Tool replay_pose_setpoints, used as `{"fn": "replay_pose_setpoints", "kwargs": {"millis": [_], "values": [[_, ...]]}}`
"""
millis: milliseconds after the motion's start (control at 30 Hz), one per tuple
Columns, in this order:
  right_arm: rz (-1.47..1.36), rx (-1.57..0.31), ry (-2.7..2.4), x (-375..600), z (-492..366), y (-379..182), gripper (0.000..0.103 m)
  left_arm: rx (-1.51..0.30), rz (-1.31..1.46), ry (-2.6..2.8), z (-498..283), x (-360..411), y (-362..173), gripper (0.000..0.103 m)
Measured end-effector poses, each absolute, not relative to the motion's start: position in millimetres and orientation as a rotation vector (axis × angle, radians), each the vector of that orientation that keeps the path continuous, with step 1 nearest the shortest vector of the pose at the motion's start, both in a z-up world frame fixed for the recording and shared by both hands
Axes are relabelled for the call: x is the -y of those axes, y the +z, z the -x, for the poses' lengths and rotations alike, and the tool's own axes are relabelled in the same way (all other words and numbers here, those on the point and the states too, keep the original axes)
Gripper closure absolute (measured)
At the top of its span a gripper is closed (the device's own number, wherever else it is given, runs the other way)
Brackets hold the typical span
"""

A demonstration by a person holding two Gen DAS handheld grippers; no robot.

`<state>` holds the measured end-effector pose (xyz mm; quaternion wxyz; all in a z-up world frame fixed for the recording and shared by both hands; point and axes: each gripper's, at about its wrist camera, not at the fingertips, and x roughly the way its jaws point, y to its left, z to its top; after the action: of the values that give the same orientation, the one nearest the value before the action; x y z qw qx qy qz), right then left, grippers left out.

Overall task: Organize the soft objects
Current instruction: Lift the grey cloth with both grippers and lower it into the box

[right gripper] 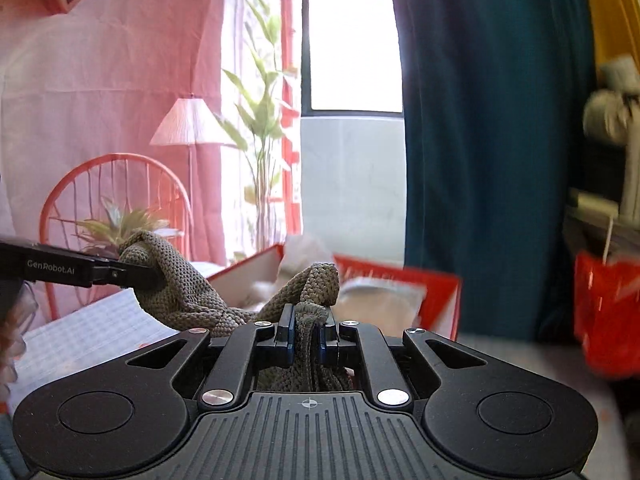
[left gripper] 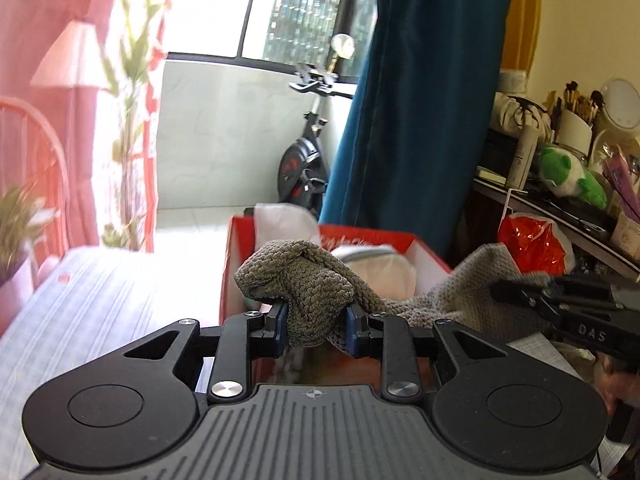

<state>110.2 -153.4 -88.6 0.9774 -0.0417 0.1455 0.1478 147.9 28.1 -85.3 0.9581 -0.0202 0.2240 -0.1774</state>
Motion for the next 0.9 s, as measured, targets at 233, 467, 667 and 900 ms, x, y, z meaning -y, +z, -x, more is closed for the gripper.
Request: {"fn": "replay_pose_setpoints", "kwargs": {"millis": [233,467,667,900], "values": [[0.159,-0.32,0.269,151,-162,-67,0.093,-0.532,-0.018,-0.395,-203,-7,-82,0.074],[0.151,-0.465,0.254,152,-205,-95,0.093,-0.685,-0.087,-0.4,-252,7,-105,0.074],[0.114,-0.591,0.238,151,-223,-130,0.093,-0.795,-0.157,-0.393,-279,19,-126,0.073],[0.074,-0.644,0.214,153,-232,-143,0.093,-0.839,-0.148,-0.364,-293,25,-138,0.071]]}}
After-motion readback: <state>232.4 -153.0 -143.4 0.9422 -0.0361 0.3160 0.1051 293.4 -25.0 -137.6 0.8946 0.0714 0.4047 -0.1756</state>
